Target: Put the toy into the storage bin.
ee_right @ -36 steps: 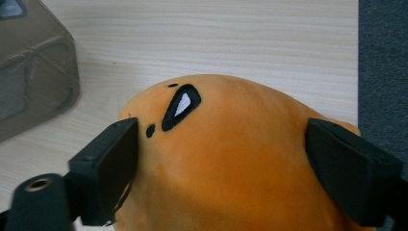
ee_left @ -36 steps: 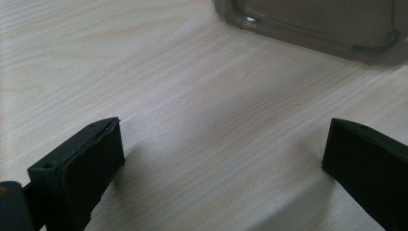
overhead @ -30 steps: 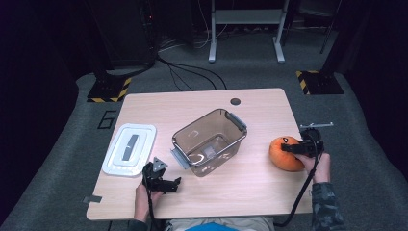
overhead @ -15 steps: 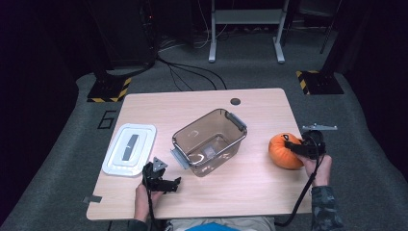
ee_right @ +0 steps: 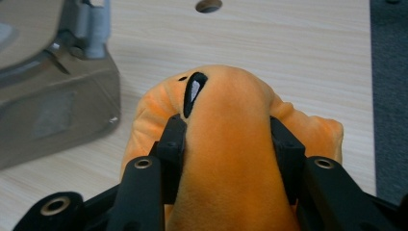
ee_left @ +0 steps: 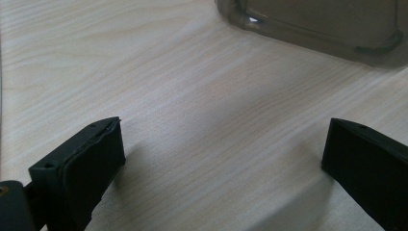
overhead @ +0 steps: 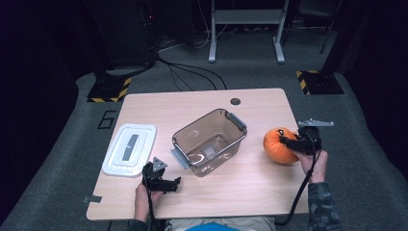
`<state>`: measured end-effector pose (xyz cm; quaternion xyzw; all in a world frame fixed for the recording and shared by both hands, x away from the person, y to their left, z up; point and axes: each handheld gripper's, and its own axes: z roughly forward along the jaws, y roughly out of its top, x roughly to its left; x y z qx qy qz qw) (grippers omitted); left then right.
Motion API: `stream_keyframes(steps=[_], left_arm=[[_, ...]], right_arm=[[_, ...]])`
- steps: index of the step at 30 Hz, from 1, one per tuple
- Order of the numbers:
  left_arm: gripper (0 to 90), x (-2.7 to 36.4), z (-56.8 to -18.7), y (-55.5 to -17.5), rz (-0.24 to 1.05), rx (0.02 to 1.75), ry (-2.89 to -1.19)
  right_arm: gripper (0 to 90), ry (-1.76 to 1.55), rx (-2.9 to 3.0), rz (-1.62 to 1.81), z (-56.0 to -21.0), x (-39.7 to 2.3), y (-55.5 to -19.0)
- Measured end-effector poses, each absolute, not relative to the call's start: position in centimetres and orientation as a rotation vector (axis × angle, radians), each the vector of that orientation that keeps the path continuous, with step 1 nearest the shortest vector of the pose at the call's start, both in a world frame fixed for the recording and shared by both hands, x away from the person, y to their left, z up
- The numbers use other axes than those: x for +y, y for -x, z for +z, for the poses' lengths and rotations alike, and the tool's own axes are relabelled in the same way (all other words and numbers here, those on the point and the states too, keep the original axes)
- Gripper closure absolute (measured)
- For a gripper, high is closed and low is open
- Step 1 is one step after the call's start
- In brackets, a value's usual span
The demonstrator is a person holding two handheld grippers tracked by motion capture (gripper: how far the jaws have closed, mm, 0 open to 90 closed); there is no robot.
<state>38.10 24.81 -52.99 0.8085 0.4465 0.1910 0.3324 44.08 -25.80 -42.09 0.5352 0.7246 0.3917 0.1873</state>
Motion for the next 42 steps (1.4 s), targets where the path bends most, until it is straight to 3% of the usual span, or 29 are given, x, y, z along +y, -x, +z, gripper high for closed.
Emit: stream_keyframes(steps=[42], left_arm=[[2.1,24.8,-53.0,-38.0,0.500,1.185,-2.091]], right_arm=[[57.1,-1.288,2.058,1.102,-35.2,-21.6,-45.8]])
